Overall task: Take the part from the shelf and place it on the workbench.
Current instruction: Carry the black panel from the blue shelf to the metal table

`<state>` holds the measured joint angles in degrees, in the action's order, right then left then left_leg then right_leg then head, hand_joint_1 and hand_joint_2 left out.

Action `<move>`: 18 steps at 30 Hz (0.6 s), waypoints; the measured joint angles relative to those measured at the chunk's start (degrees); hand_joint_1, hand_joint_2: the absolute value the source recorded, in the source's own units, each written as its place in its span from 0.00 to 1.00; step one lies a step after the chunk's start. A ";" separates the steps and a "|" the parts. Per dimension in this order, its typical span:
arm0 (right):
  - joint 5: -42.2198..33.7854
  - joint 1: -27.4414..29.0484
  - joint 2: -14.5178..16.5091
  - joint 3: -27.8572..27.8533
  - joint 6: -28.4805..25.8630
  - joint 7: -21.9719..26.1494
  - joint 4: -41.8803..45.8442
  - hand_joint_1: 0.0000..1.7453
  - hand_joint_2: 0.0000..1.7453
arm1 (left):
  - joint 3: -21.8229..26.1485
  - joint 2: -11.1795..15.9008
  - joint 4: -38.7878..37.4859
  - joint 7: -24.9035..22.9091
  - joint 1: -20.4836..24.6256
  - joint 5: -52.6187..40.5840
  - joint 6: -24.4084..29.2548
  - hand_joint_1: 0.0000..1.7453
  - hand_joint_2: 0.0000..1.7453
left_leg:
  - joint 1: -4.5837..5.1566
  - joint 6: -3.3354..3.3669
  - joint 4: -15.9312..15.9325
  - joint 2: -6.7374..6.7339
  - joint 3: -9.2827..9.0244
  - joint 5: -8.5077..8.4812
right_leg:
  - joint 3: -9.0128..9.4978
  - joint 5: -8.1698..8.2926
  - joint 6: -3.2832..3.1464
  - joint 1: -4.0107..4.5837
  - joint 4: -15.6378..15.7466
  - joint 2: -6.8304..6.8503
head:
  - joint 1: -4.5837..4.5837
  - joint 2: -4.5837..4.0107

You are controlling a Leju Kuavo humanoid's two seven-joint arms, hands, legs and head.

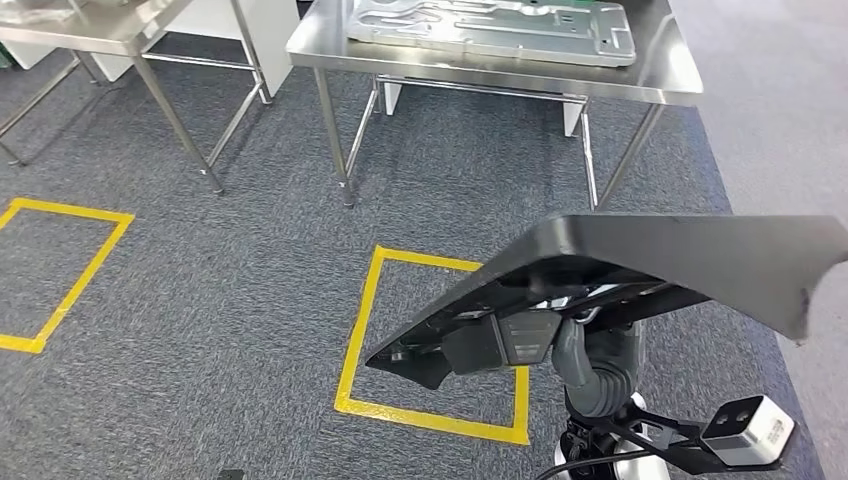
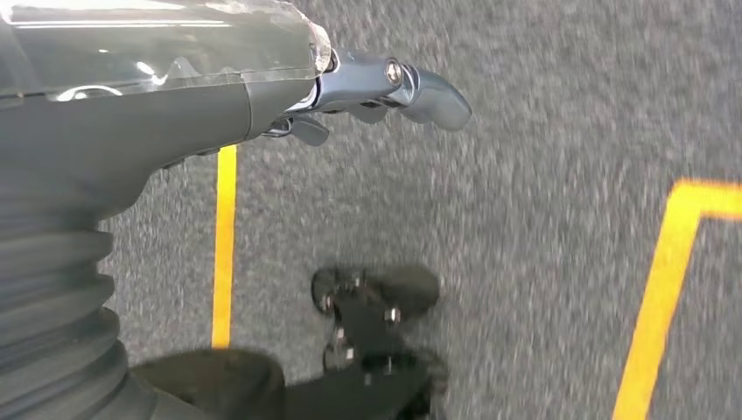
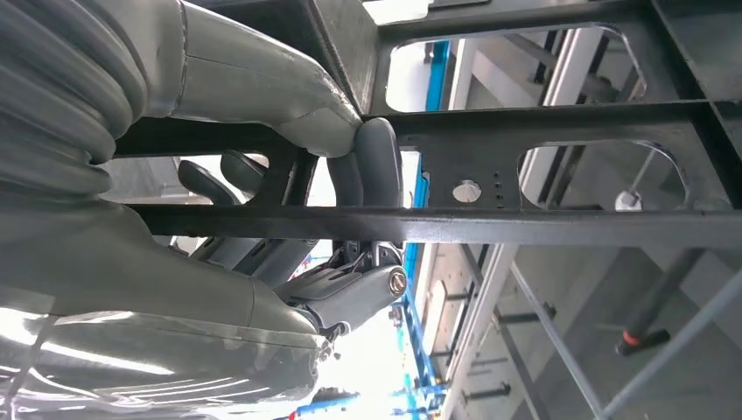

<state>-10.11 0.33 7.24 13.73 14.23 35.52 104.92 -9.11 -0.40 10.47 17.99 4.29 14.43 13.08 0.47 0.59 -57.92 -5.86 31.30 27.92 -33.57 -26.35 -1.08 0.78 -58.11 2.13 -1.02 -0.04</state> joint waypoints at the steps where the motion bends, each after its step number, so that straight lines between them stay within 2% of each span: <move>1: 0.01 0.01 0.00 0.00 0.00 0.01 0.05 1.00 1.00 | 0.01 0.02 0.01 0.01 0.03 0.00 -0.01 0.00 1.00 | 0.00 -0.31 -0.41 0.52 0.03 0.45 | 0.19 0.28 -0.18 -0.29 0.41 -0.56 | 0.04 0.00; 2: 0.01 -0.02 0.01 0.00 0.02 0.01 0.09 1.00 1.00 | 0.01 0.04 0.01 0.02 0.04 0.02 -0.02 0.00 1.00 | -0.04 -0.58 -1.80 1.61 0.53 1.48 | 0.37 0.57 -0.38 -0.61 0.81 -1.09 | 0.13 0.00; 4: 0.01 -0.10 0.04 0.00 0.06 0.01 0.12 1.00 1.00 | 0.02 0.08 0.01 0.04 -0.07 0.05 -0.03 0.00 1.00 | -0.32 -1.12 -8.04 4.35 3.26 4.97 | 0.50 0.86 -0.62 -0.93 1.16 -2.12 | 0.31 0.00; 5: 0.01 -0.10 0.05 0.00 0.08 0.00 0.09 1.00 1.00 | 0.02 0.08 0.01 0.04 -0.15 0.07 -0.03 0.00 1.00 | -0.49 -1.33 -11.93 5.03 5.10 6.66 | 0.44 0.88 -0.65 -0.95 1.12 -2.69 | 0.37 0.00; 6: 0.02 -0.05 0.06 0.00 0.09 0.00 0.05 1.00 1.00 | 0.02 0.08 0.00 0.03 -0.27 0.07 -0.02 0.00 1.00 | -0.65 -1.53 -14.83 5.29 6.51 7.53 | 0.41 0.88 -0.66 -0.96 1.06 -3.31 | 0.39 0.00; 7: 0.02 -0.01 0.05 0.00 0.09 0.00 0.02 1.00 1.00 | 0.02 0.08 0.00 0.03 -0.37 0.08 -0.02 0.00 1.00 | -0.80 -1.69 -15.83 5.37 7.09 7.26 | 0.41 0.87 -0.64 -0.99 0.98 -3.94 | 0.38 0.00; 8: 0.02 0.02 0.05 0.00 0.09 0.00 0.00 1.00 1.00 | 0.03 0.10 -0.01 0.02 -0.45 0.08 -0.02 0.00 1.00 | -0.95 -1.80 -14.54 5.41 6.62 5.84 | 0.44 0.82 -0.57 -1.03 0.86 -4.56 | 0.39 0.00; 10: 0.02 0.03 0.05 0.00 0.04 0.00 -0.01 1.00 1.00 | 0.07 0.18 -0.01 0.04 -0.46 0.09 -0.01 0.00 1.00 | -1.23 -1.83 -7.15 5.84 3.37 1.65 | 0.49 0.58 -0.24 -1.09 0.46 -5.48 | 0.39 0.00; 11: 0.02 0.03 0.06 0.00 -0.01 -0.01 -0.01 1.00 1.00 | 0.10 0.21 -0.01 0.05 -0.41 0.09 -0.01 0.00 1.00 | -1.27 -1.69 -3.59 6.21 1.84 0.28 | 0.37 0.40 0.03 -1.03 0.10 -5.79 | 0.40 0.00; 12: 0.07 0.03 0.06 0.00 -0.06 -0.02 -0.01 1.00 1.00 | 0.13 0.23 -0.01 0.08 -0.32 0.09 -0.01 0.00 1.00 | -1.26 -1.45 -1.33 6.54 0.90 -0.39 | 0.20 0.30 0.33 -0.99 -0.16 -5.98 | 0.40 0.00; 13: 0.12 0.03 0.05 0.00 -0.10 -0.03 -0.01 1.00 1.00 | 0.14 0.23 -0.01 0.11 -0.20 0.09 -0.01 0.00 1.00 | -1.18 -1.13 -0.48 6.79 0.61 -0.37 | 0.00 0.28 0.64 -0.96 -0.30 -6.14 | 0.41 0.00; 15: 0.21 0.05 0.04 0.00 -0.15 -0.04 0.00 1.00 1.00 | 0.15 0.20 -0.01 0.15 -0.03 0.09 -0.01 0.00 1.00 | -1.10 -0.38 -0.30 6.69 0.71 -0.58 | -0.27 0.35 1.26 -1.01 -0.29 -6.20 | 0.42 0.00; 17: 0.21 0.01 0.04 0.00 -0.28 -0.03 0.00 1.00 1.00 | 0.17 0.14 -0.01 0.16 -0.08 0.10 -0.02 0.00 1.00 | -1.22 0.39 0.10 6.33 0.64 -0.94 | -0.90 -0.77 1.88 -1.04 -1.73 -5.08 | 0.33 0.00; 18: 0.20 -0.02 0.04 0.00 -0.34 -0.03 0.00 1.00 1.00 | 0.20 0.12 -0.01 0.17 -0.13 0.10 -0.02 0.00 1.00 | -1.31 0.71 0.30 6.11 0.61 -1.09 | -1.90 -2.17 2.15 -1.07 -3.96 -4.26 | 0.30 0.00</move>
<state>-9.91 0.30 7.28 13.73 13.89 35.49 104.92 -8.91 -0.28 10.47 18.16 4.16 14.52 13.05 -0.84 1.30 -57.63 0.25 31.90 26.84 -35.48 -28.52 1.08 -0.30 -62.07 -2.13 -0.72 -0.04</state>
